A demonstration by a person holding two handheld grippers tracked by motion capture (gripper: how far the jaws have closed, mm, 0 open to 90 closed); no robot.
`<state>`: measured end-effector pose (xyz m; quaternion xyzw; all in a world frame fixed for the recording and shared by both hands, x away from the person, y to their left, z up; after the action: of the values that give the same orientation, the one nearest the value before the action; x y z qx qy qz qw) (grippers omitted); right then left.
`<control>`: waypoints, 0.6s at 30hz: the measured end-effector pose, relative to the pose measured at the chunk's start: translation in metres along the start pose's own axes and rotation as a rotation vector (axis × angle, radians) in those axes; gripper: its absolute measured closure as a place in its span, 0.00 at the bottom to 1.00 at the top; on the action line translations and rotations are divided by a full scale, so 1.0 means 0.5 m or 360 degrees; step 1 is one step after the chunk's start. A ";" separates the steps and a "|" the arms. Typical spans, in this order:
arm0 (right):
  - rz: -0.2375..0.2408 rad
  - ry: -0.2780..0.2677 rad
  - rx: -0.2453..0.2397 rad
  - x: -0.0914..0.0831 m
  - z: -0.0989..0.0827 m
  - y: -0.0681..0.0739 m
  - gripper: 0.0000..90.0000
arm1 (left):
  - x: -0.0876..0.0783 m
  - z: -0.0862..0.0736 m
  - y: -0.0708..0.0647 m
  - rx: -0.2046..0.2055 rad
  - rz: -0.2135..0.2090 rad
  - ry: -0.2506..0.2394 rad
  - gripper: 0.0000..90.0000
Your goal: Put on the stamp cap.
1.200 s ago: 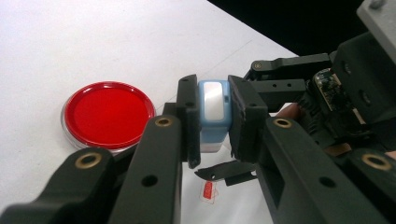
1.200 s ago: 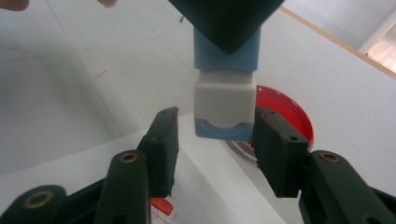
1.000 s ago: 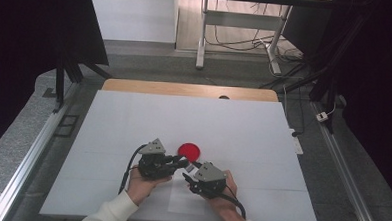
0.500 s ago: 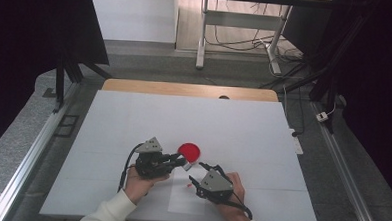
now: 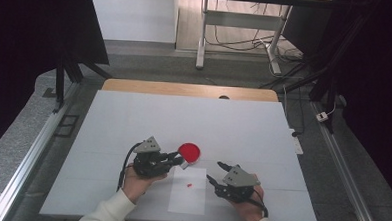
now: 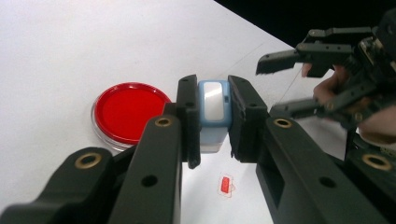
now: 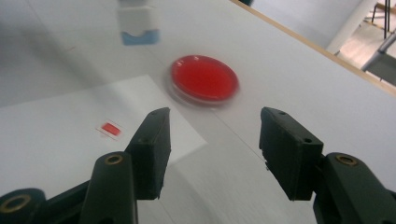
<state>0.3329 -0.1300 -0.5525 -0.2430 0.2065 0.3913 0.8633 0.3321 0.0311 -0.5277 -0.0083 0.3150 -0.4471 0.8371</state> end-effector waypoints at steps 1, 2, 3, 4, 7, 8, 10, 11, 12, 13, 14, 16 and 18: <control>-0.0006 0.0003 0.0018 -0.006 -0.005 -0.010 0.48 | -0.001 0.000 0.000 0.0001 0.0002 -0.0001 0.84; -0.0007 0.0008 0.0036 -0.013 -0.012 -0.018 0.48 | -0.002 0.000 0.001 0.0002 0.0006 0.0000 0.84; -0.0013 0.0009 0.0054 -0.020 -0.018 -0.027 0.48 | -0.003 0.000 0.002 0.0002 0.0011 -0.0001 0.84; -0.0020 0.0011 0.0071 -0.027 -0.024 -0.036 0.48 | -0.004 0.000 0.002 0.0002 0.0015 -0.0003 0.84; -0.0028 0.0010 0.0119 -0.046 -0.040 -0.058 0.48 | -0.008 0.002 0.004 0.0004 0.0022 -0.0006 0.84; -0.0028 0.0009 0.0148 -0.054 -0.046 -0.067 0.48 | -0.009 0.003 0.005 0.0005 0.0027 -0.0008 0.84; -0.0018 0.0004 0.0193 -0.063 -0.054 -0.081 0.48 | -0.012 0.005 0.006 0.0007 0.0035 -0.0014 0.84; -0.0018 0.0006 0.0210 -0.067 -0.058 -0.087 0.48 | -0.013 0.006 0.007 0.0010 0.0039 -0.0016 0.84; -0.0017 0.0010 0.0216 -0.070 -0.062 -0.091 0.48 | -0.015 0.008 0.008 0.0013 0.0044 -0.0019 0.84; -0.0023 0.0018 0.0220 -0.074 -0.067 -0.099 0.48 | -0.017 0.009 0.009 0.0014 0.0048 -0.0023 0.84; -0.0025 0.0023 0.0221 -0.077 -0.070 -0.103 0.48 | -0.019 0.010 0.010 0.0015 0.0051 -0.0026 0.84; -0.0033 0.0039 0.0226 -0.083 -0.078 -0.112 0.48 | -0.023 0.012 0.012 0.0018 0.0059 -0.0032 0.84; -0.0030 0.0044 0.0237 -0.087 -0.085 -0.119 0.48 | -0.027 0.014 0.013 0.0019 0.0062 -0.0038 0.84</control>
<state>0.3457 -0.2140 -0.5472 -0.1856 0.2447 0.3633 0.8796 0.3354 0.0431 -0.5169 -0.0025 0.3026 -0.4325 0.8494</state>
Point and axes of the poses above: each handheld gripper's, and its own axes: x roughly forward along the jaws, z roughly out of its top, y roughly to its left, the point moved 10 cm from there along x, roughly forward along the jaws, and after that the axes turned 6 degrees about y, right-handed, at the moved point
